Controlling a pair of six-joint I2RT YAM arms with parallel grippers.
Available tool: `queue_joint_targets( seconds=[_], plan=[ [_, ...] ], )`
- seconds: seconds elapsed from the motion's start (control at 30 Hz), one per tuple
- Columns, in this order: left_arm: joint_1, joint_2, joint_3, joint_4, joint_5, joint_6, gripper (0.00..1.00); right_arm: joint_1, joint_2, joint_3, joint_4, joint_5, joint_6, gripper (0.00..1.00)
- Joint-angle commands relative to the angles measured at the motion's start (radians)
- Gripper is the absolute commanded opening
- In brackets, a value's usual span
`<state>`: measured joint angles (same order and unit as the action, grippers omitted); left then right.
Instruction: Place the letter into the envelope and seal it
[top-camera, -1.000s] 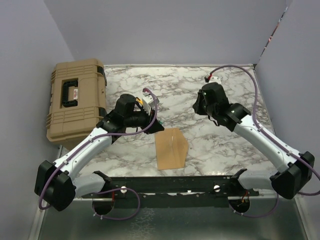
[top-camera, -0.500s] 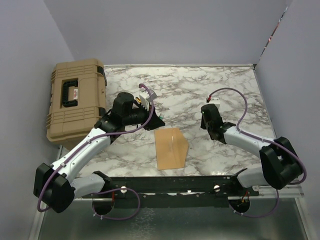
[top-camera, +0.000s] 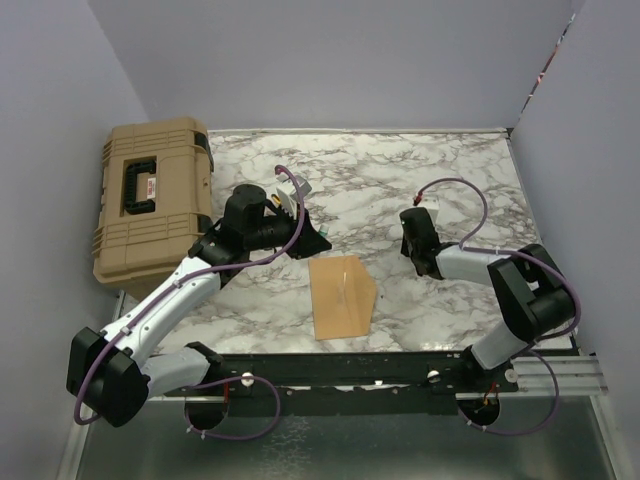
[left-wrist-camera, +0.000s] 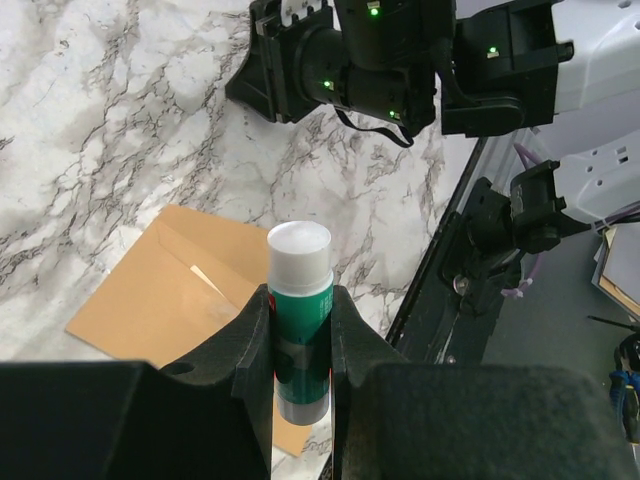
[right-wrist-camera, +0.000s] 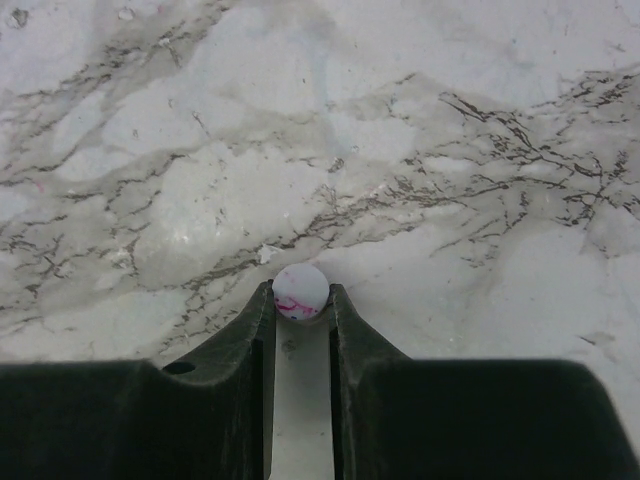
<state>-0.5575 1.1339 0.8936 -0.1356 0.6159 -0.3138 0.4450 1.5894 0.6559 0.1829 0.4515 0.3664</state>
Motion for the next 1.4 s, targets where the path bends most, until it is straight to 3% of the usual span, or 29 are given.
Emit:
queue_joint_targets(
  seconds=[0.0,0.53,0.87,1.0,1.23,1.37],
  plan=[
    [0.0,-0.013,-0.008,0.026,-0.012,-0.012,0.0,-0.003,0.055,0.07,-0.042,0.028,0.063,0.04],
    [0.0,-0.005,-0.001,0.025,-0.01,0.0,0.0,-0.004,0.053,0.107,-0.131,0.01,0.092,0.38],
    [-0.001,0.016,0.032,0.045,-0.018,-0.038,0.0,-0.004,-0.161,0.185,-0.374,-0.09,0.178,0.56],
    [-0.001,0.022,0.042,0.111,-0.038,-0.113,0.0,-0.003,-0.318,0.153,-0.406,-0.293,0.128,0.57],
    [-0.002,0.037,0.027,0.394,-0.111,-0.344,0.0,0.002,-0.559,0.077,-0.281,-0.871,0.118,0.6],
    [-0.006,0.071,0.032,0.56,-0.14,-0.49,0.0,0.029,-0.644,0.085,-0.158,-1.02,0.2,0.65]
  ],
)
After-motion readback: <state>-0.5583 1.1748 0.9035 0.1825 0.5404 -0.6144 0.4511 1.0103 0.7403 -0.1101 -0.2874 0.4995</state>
